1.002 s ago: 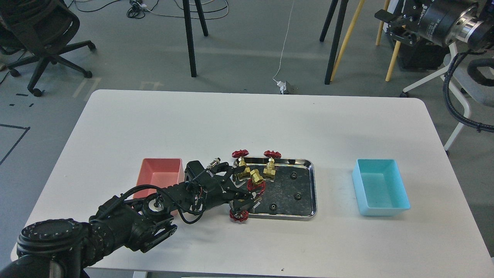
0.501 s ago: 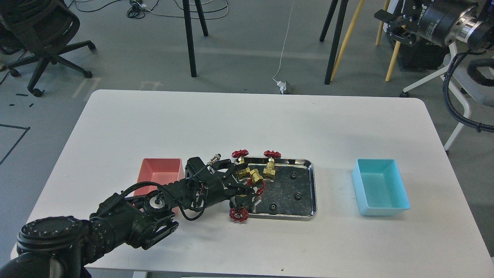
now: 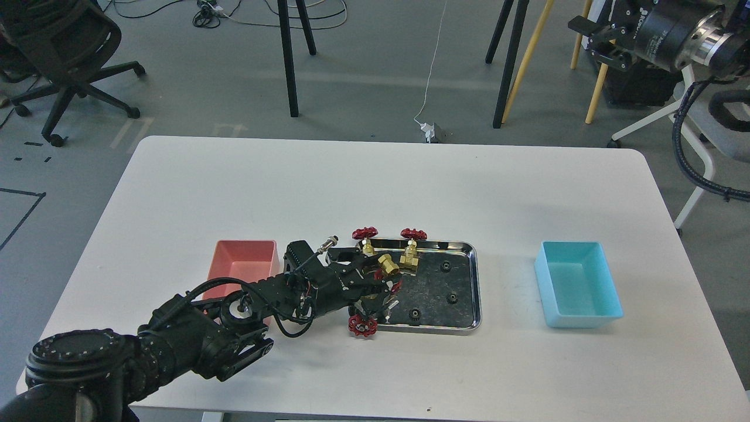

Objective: Place valve in pink box and gear in blue box
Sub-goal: 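Close the left gripper on the brass valve and lift it, then carry the valve over the pink box and release it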

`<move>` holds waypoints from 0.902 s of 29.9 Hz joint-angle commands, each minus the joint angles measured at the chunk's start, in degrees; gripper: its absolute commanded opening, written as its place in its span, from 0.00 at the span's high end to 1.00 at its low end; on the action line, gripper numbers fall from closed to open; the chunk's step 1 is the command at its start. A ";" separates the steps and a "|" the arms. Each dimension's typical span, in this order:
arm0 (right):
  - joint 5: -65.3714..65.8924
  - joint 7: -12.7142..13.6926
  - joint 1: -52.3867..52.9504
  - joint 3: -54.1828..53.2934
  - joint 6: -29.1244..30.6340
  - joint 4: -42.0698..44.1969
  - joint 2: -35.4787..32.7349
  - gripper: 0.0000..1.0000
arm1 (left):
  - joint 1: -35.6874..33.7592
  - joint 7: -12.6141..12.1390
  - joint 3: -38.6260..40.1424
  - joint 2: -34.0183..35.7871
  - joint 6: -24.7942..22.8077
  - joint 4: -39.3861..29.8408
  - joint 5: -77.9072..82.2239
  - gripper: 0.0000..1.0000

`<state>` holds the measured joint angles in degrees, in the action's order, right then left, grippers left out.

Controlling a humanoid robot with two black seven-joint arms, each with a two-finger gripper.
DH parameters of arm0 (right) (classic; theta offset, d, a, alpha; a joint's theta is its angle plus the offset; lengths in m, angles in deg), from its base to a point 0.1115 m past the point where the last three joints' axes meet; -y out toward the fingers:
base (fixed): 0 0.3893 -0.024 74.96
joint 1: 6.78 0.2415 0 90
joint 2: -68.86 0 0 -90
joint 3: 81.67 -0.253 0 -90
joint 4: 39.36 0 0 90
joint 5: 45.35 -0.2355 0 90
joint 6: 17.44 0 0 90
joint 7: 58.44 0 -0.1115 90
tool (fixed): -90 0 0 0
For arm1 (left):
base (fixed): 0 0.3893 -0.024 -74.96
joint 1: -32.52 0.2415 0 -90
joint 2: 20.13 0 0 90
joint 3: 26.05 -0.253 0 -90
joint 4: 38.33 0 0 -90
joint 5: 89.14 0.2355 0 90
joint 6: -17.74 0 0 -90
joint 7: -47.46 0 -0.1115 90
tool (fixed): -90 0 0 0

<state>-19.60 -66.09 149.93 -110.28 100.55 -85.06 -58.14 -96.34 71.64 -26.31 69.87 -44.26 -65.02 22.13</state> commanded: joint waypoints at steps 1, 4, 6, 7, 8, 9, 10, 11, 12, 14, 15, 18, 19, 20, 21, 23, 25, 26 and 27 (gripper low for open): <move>0.00 -0.08 0.00 0.48 0.00 0.00 0.00 0.01 | 0.02 0.00 0.00 0.00 0.00 -0.38 0.00 0.67; 0.00 -0.17 0.00 0.93 0.00 0.09 0.00 0.01 | 0.02 0.08 0.00 0.00 0.00 -0.55 0.00 0.73; 0.00 -0.17 0.00 1.01 0.00 0.09 0.00 0.01 | -0.07 0.08 0.00 0.00 0.00 -0.90 0.00 0.75; 0.00 -0.17 0.00 1.01 0.00 0.09 0.00 0.01 | -0.07 0.08 0.00 0.00 0.00 -1.08 0.00 0.77; 0.00 -0.17 0.00 1.01 0.00 0.18 0.00 0.01 | -0.07 0.08 0.00 0.00 0.00 -1.34 0.00 0.78; 0.00 -0.17 0.00 1.01 0.00 0.27 0.00 0.01 | -0.07 0.08 0.08 0.00 0.00 -1.52 -0.09 0.79; 0.08 -0.17 0.00 1.01 0.00 0.27 0.00 0.01 | -0.07 0.08 0.17 0.00 0.00 -1.78 -0.09 0.80; 0.00 -0.17 0.00 1.10 0.00 0.35 0.00 0.01 | -0.16 0.08 0.35 0.00 0.00 -2.31 -0.18 0.80; 0.00 -0.17 0.00 1.01 0.00 0.35 0.00 0.01 | -0.16 0.08 0.61 0.00 0.00 -3.18 -0.18 0.80; 0.08 -0.17 0.00 1.01 0.00 0.44 0.00 0.01 | -0.42 0.08 1.14 0.00 0.00 -5.03 -0.44 0.80; 0.08 -0.17 0.00 1.01 0.00 0.53 0.00 0.01 | -0.86 0.08 1.14 0.00 0.00 -5.82 -0.87 0.80; 0.08 -0.17 0.26 1.01 0.00 1.84 0.79 0.01 | -2.70 0.08 1.14 0.17 0.00 -9.51 -4.65 0.79; 0.08 -0.09 0.44 1.01 0.00 2.28 0.96 0.01 | -3.32 0.08 1.14 1.48 0.00 -10.65 -5.70 0.79; 0.08 -0.17 0.70 1.01 0.00 2.81 1.05 0.01 | -4.02 0.00 1.14 3.58 0.00 -11.88 -6.50 0.79; 0.00 -0.09 0.88 1.01 0.00 3.25 1.05 0.01 | -4.37 -0.09 1.23 6.21 0.00 -13.63 -6.77 0.79; 0.00 -0.09 1.23 0.93 0.00 3.61 1.23 0.01 | -4.64 -0.27 1.23 11.57 0.00 -17.32 -6.77 0.79; 0.00 -0.09 1.49 0.93 0.00 3.78 1.84 0.01 | -4.73 -0.36 1.14 17.72 0.00 -21.19 -6.77 0.78; 0.08 -0.17 1.58 0.93 0.00 3.78 2.19 0.01 | -4.82 -0.36 1.14 21.23 0.00 -23.47 -6.86 0.78; 0.08 -0.17 1.58 0.84 0.00 3.78 2.54 0.01 | -4.82 -0.36 1.14 24.49 0.00 -25.49 -6.86 0.78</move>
<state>-19.53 -66.26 151.33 -109.36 100.55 -81.40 -56.45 -100.98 71.35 -25.11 85.87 -44.26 -85.04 15.37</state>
